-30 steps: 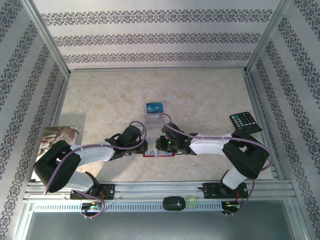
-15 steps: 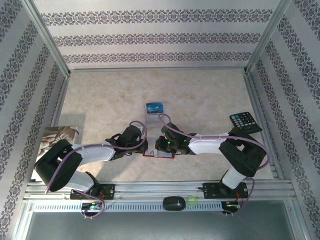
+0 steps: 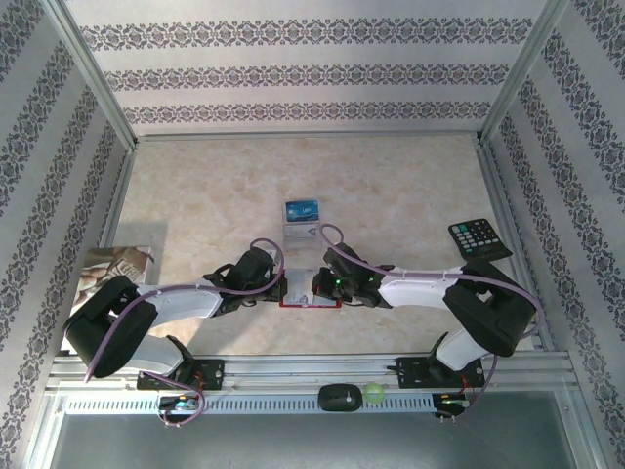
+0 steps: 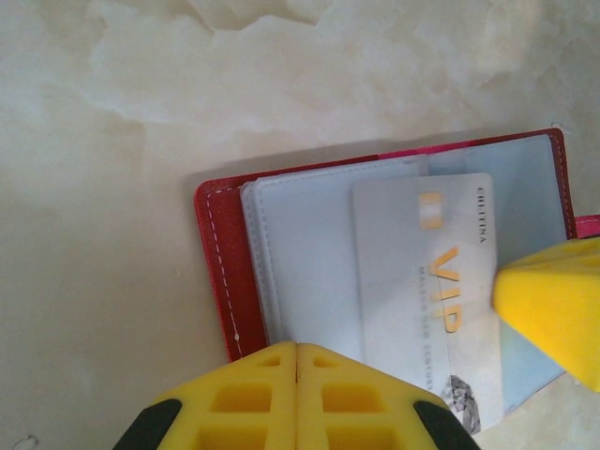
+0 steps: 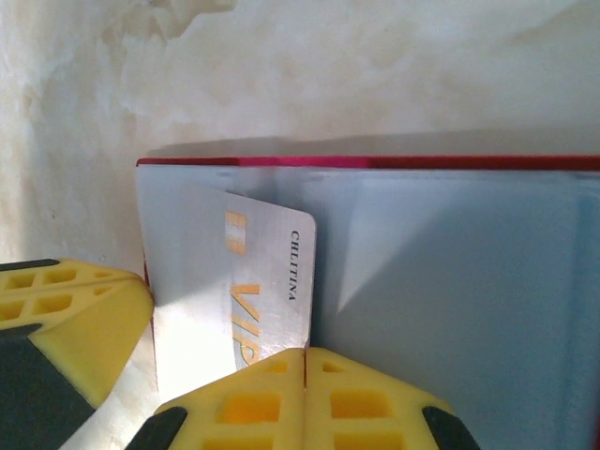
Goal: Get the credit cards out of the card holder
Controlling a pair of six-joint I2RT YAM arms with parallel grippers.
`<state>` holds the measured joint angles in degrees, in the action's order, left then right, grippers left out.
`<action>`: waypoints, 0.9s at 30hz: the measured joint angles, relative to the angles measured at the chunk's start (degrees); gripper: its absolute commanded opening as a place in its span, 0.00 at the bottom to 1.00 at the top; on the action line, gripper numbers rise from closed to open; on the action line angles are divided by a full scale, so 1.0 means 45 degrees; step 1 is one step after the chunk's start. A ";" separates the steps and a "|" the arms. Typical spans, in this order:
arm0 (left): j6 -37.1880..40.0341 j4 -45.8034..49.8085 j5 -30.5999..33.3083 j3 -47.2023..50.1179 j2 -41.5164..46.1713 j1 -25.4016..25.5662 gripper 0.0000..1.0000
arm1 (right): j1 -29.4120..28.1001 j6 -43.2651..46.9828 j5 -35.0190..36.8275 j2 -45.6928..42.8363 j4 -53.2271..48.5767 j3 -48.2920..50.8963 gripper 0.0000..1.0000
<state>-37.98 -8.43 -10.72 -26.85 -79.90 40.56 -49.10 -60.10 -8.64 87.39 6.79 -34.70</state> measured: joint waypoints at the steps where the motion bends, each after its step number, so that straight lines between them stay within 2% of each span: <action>1: 0.0000 0.0005 0.0005 0.0000 0.0005 0.0000 0.09 | 0.0000 0.0000 0.0058 -0.0131 -0.0117 0.0078 0.00; 5: -0.0019 0.0209 -0.0034 0.0024 0.0165 0.0000 0.22 | 0.0000 0.0092 0.0214 -0.0398 -0.0631 0.0146 0.00; 8: -0.0039 0.0729 -0.0024 0.0039 0.0661 0.0000 0.24 | 0.0000 0.0199 0.0262 -0.0398 -0.0903 0.0136 0.00; 9: -0.0019 0.0923 0.0000 0.0039 0.0976 0.0000 0.24 | 0.0000 0.0267 0.0277 -0.0384 -0.0986 0.0121 0.03; 13: 0.0165 0.1413 0.0049 -0.0141 0.1899 0.0000 0.24 | 0.0000 0.0418 0.0291 -0.0267 -0.1127 -0.0034 0.20; 18: 0.0505 0.1501 -0.0151 -0.1083 0.1171 0.0121 0.21 | 0.0000 0.0767 0.0301 -0.0321 -0.1239 -0.0160 0.32; 23: 0.0840 0.1477 -0.0291 -0.1899 -0.0194 0.0505 0.21 | 0.0000 0.0879 0.0389 -0.0476 -0.1515 -0.0321 0.34; 27: 0.1049 0.1447 -0.0306 -0.2307 -0.0986 0.0656 0.13 | 0.0058 0.0869 0.0389 -0.0476 -0.1627 -0.0369 0.34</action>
<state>-33.26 -1.91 -12.10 -37.23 -84.33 43.51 -48.84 -56.18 -6.90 85.25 -0.54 -36.36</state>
